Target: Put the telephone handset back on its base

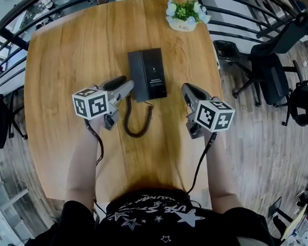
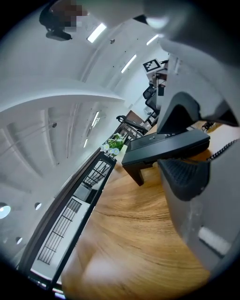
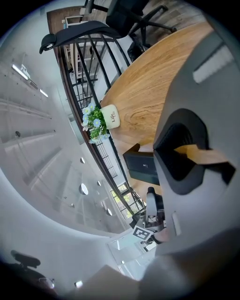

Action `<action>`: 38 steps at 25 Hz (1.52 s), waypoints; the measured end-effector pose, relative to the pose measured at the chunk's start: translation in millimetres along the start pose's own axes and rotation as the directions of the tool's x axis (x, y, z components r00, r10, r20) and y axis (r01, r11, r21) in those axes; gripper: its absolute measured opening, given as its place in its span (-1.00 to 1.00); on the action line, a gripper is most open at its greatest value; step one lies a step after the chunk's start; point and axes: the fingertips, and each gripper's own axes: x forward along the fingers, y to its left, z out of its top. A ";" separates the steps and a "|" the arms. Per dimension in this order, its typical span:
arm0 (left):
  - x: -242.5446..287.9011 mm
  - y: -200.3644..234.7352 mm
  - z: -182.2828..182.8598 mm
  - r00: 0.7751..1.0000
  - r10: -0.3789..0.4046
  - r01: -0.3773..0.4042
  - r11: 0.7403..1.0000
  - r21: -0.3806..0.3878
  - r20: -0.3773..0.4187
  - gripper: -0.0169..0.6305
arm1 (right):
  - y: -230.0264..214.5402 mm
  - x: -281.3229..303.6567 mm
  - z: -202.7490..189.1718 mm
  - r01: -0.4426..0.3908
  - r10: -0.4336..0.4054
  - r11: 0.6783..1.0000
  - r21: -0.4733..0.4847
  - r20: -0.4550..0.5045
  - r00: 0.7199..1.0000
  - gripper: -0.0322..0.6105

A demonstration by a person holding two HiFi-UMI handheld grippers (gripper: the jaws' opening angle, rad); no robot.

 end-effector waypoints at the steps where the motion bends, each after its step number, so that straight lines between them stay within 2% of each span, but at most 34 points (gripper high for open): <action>1: -4.9 -5.4 0.1 1.000 0.004 -0.004 1.000 0.008 0.004 -0.43 | 3.7 -3.8 1.3 -0.006 0.006 1.000 -0.003 0.005 1.000 -0.89; 9: -54.6 -57.4 5.7 0.997 0.015 -0.019 0.998 0.064 0.071 -0.43 | 46.3 -34.7 10.1 -0.069 0.071 0.996 -0.052 0.047 0.996 -0.89; 15: -95.1 -94.0 -5.3 0.993 0.004 -0.015 0.996 0.091 0.119 -0.43 | 80.7 -62.9 7.2 -0.098 0.105 0.991 -0.087 0.081 0.991 -0.89; 23: -138.3 -127.7 -45.8 0.991 -0.009 -0.003 0.996 0.087 0.132 -0.43 | 118.4 -104.8 -8.5 -0.096 0.111 0.986 -0.134 0.109 0.988 -0.89; 29: -180.4 -149.4 -69.7 0.985 -0.019 0.003 0.996 0.091 0.170 -0.43 | 154.5 -127.3 -24.9 -0.128 0.148 0.977 -0.169 0.113 0.983 -0.89; 38: -241.4 -165.2 -115.4 0.981 -0.013 -0.004 0.996 0.085 0.196 -0.43 | 212.3 -150.8 -65.5 -0.158 0.182 0.965 -0.207 0.102 0.978 -0.89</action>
